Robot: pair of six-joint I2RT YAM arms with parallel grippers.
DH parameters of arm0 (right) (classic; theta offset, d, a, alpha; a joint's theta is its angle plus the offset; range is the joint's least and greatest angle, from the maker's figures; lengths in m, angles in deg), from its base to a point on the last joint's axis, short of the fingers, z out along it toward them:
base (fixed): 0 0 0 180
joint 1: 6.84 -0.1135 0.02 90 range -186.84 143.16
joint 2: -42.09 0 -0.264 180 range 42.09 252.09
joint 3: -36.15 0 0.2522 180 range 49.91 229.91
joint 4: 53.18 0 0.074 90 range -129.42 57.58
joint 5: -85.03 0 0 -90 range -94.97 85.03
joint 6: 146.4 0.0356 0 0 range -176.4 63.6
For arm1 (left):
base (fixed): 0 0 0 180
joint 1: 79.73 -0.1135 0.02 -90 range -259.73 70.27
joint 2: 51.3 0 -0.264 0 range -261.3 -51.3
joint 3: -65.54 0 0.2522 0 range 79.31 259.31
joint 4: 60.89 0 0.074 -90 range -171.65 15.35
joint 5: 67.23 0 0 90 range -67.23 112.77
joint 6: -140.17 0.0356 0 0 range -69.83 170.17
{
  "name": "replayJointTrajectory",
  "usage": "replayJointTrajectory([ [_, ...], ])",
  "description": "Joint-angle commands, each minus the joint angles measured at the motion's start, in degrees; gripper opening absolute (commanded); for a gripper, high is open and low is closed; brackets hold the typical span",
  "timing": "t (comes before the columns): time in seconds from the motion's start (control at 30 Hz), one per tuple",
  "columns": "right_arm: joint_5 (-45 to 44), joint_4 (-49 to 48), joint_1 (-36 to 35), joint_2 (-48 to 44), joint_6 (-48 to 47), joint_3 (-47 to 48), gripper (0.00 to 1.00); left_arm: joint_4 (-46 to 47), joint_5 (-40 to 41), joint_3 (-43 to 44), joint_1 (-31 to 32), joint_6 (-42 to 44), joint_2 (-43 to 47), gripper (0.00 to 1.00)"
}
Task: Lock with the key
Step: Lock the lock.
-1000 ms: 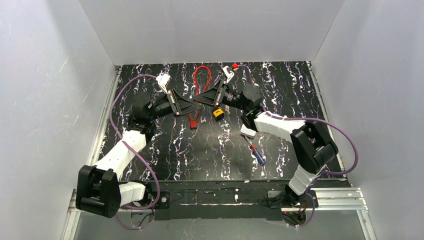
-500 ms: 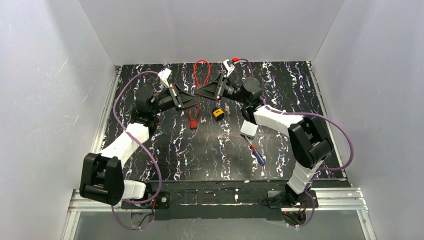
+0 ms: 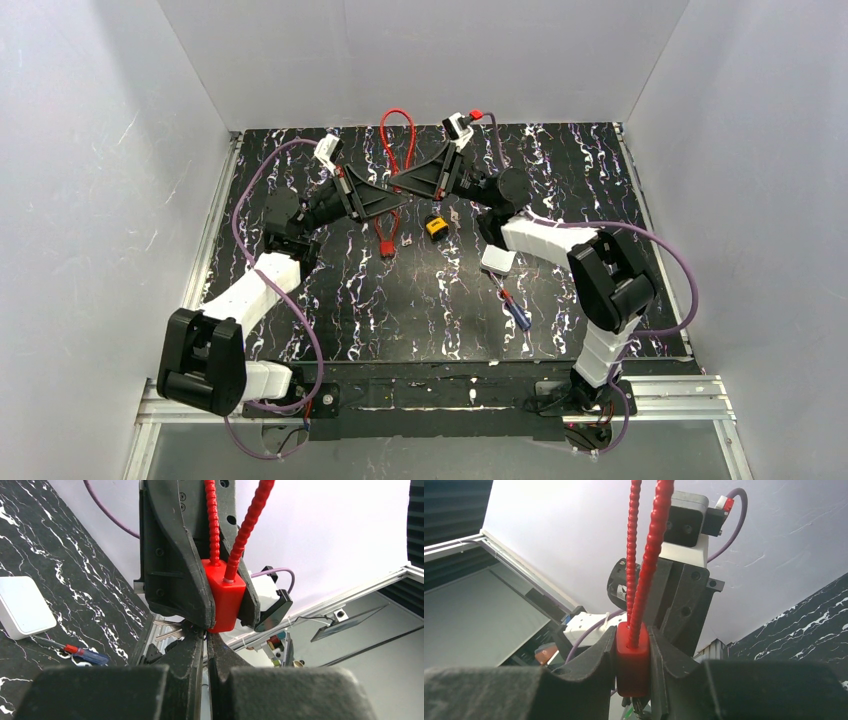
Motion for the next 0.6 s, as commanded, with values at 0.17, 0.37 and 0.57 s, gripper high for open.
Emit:
replayJointTrajectory([
  [0.17,-4.6,12.2,0.6,-9.0,-11.7,-1.2,0.01,-7.8,-3.0,-0.5,1.1,8.3,5.3,0.0],
  [0.37,-8.3,28.9,2.7,-8.8,-17.5,1.0,0.01,-27.6,0.1,1.1,0.7,20.9,6.3,0.0],
  [0.57,-10.6,43.4,2.9,-8.5,-24.1,5.5,0.01,-61.8,11.9,9.8,1.1,41.6,10.0,0.0],
])
